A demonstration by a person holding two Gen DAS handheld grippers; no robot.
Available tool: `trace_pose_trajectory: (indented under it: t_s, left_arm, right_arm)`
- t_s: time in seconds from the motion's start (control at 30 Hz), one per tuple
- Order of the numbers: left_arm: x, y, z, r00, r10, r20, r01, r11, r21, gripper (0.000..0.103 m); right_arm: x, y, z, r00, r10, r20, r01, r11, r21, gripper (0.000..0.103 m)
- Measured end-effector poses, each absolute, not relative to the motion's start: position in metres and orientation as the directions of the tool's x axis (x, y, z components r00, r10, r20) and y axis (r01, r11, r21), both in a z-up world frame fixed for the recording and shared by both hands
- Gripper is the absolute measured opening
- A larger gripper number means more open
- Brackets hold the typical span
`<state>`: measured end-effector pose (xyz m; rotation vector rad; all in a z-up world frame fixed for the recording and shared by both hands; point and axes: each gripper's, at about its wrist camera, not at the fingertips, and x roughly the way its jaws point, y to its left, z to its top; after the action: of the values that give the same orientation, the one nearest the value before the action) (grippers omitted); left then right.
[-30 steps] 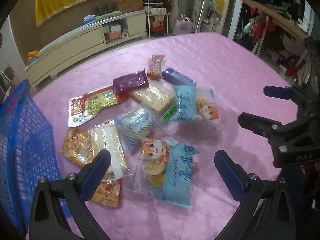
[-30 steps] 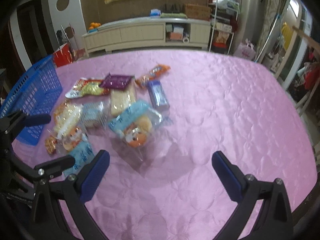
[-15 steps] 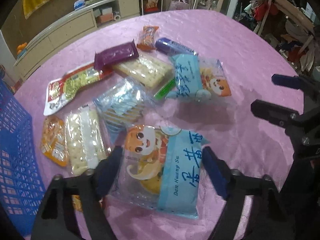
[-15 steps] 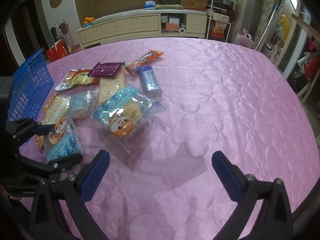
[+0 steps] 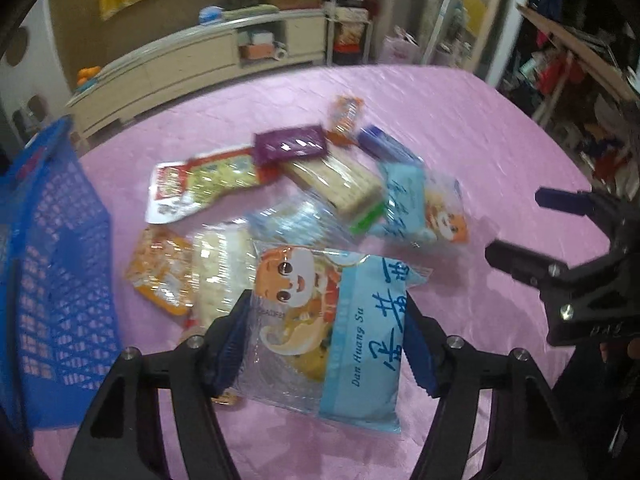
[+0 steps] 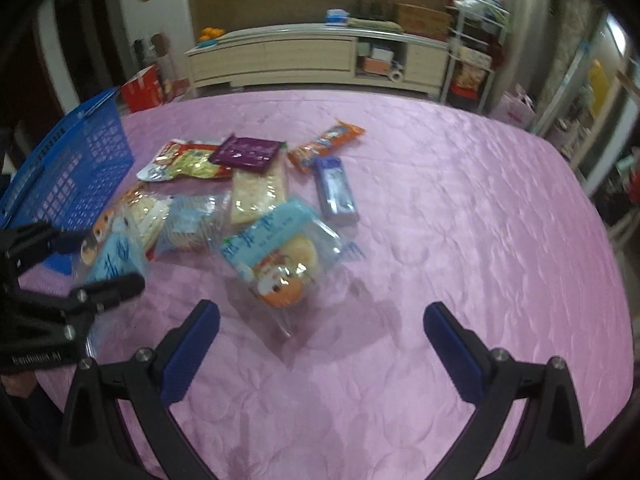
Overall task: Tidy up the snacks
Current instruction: 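Lift the light-blue bread bag with the left tool toward the blue basket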
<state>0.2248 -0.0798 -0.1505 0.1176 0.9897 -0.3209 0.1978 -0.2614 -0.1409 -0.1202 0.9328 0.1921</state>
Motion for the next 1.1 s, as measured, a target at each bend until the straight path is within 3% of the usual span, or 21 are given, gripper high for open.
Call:
trace_pose_trajectory:
  t_s: [0.43,0.57,0.67,0.8,0.93,1.1]
  left_arm:
    - [0.239,-0.063,-0.146,0.541,-0.144,-0.828,0.156,0.985,-0.069,0.066]
    - [0.247,-0.066,-0.156,0.534,-0.124,-0.837,0.140,0.988,-0.056,0.066]
    - [0.249,-0.070,-0.160,0.527,-0.120,-0.842,0.144,0.988,-0.050,0.066]
    - [0.251,-0.074,-0.163,0.523,-0.108,-0.846,0.152,0.988,-0.033,0.066]
    - [0.253,-0.076,-0.165,0.516,-0.106,-0.850,0.152,0.988,-0.031,0.066]
    - [0.251,-0.078,-0.158,0.528,-0.102,-0.843,0.150,0.988,-0.025,0.066]
  right_arm:
    - [0.242,-0.234,-0.166,0.483,0.175,-0.858,-0.496,0.862,-0.103,0.103]
    - [0.256,-0.233,-0.179,0.452,0.195,-0.871,-0.549,0.830,-0.098,0.103]
    - [0.271,-0.237,-0.189,0.372,0.244,-0.896,-0.578,0.816,-0.018,0.103]
    - [0.283,-0.240,-0.198,0.308,0.297,-0.904,-0.584,0.809,0.067,0.093]
    - [0.274,-0.234,-0.196,0.334,0.290,-0.897,-0.591,0.806,0.041,0.079]
    - [0.260,-0.234,-0.182,0.365,0.299,-0.882,-0.578,0.815,0.037,0.074]
